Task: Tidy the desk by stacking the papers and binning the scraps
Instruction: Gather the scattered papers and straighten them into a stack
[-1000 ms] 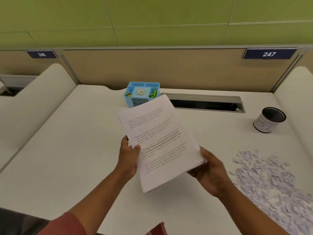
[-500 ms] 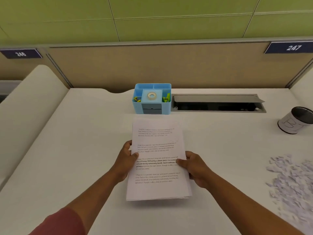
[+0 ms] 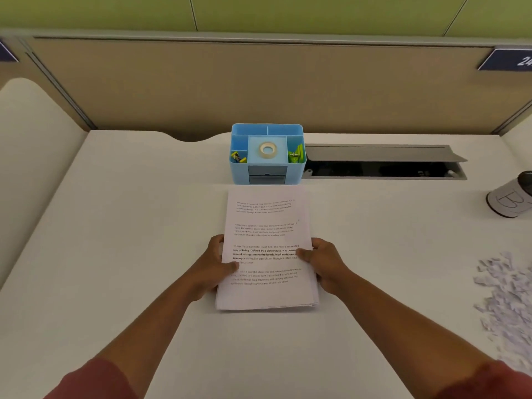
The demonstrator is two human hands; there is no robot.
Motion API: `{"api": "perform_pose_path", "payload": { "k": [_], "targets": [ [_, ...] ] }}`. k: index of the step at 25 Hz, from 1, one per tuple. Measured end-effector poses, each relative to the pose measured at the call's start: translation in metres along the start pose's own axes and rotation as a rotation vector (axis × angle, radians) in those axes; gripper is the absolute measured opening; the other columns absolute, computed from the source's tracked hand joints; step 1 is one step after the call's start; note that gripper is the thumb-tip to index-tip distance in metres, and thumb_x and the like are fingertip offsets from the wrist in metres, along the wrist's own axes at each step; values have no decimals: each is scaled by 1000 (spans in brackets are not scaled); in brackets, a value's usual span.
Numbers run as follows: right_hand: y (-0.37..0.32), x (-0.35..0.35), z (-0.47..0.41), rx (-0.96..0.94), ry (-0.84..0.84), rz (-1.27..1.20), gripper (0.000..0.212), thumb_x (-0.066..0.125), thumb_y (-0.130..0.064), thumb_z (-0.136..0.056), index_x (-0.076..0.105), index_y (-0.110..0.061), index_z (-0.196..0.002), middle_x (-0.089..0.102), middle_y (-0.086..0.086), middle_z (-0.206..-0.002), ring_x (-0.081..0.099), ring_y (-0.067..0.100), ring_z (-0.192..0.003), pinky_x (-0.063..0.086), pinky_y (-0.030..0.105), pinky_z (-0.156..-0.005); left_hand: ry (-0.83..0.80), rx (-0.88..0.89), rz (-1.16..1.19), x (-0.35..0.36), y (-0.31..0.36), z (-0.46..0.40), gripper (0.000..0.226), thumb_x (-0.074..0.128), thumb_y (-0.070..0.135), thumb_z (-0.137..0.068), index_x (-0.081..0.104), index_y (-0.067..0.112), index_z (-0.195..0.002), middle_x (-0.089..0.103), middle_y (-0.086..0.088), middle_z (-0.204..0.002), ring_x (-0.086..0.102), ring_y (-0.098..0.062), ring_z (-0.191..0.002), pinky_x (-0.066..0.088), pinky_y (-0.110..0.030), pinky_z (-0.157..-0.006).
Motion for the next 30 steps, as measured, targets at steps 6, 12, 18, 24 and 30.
{"api": "perform_pose_path", "payload": {
  "k": [6,12,18,24,30],
  "targets": [
    [-6,0,1,-49,60,106,18,67,-7,-93,70,-15,-108,77,3,-102,75,24,-89,62,35,-69,140,46,-249,-3,-11,13,64,72,26,-92,31,38,-140,65,-1,-89,67,-19,-83,50,-30,-63],
    [-14,-5,13,-159,171,288,30,70,-14,-83,65,-24,-111,73,-3,-106,71,21,-95,59,47,-89,193,89,-276,0,-8,14,68,72,25,-92,32,33,-146,65,-2,-106,66,-20,-93,53,-34,-78],
    [-12,-9,39,-203,110,407,33,67,-15,-90,55,-21,-119,64,-5,-106,64,16,-96,55,35,-84,253,81,-346,-3,-8,19,71,71,33,-92,32,27,-151,63,-9,-129,64,-27,-107,54,-41,-92],
    [10,-16,69,-244,-4,495,36,72,-10,-88,53,-23,-116,62,-6,-119,63,12,-99,53,23,-83,315,83,-398,3,-14,40,64,77,48,-83,50,20,-134,63,-3,-127,61,-22,-100,55,-35,-80],
    [32,-6,84,-304,-42,843,94,81,-27,-75,29,-14,-153,33,1,-154,34,26,-139,35,40,-115,206,78,-665,29,-21,57,105,92,42,-48,32,20,-131,36,-1,-124,52,-20,-107,54,-38,-87]
  ]
}}
Point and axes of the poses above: each hand's wrist, its own z-axis away from the middle knuckle, its own x-axis out of the palm, y = z × x, the point moved 7 cm from there along -z, towards the middle knuckle
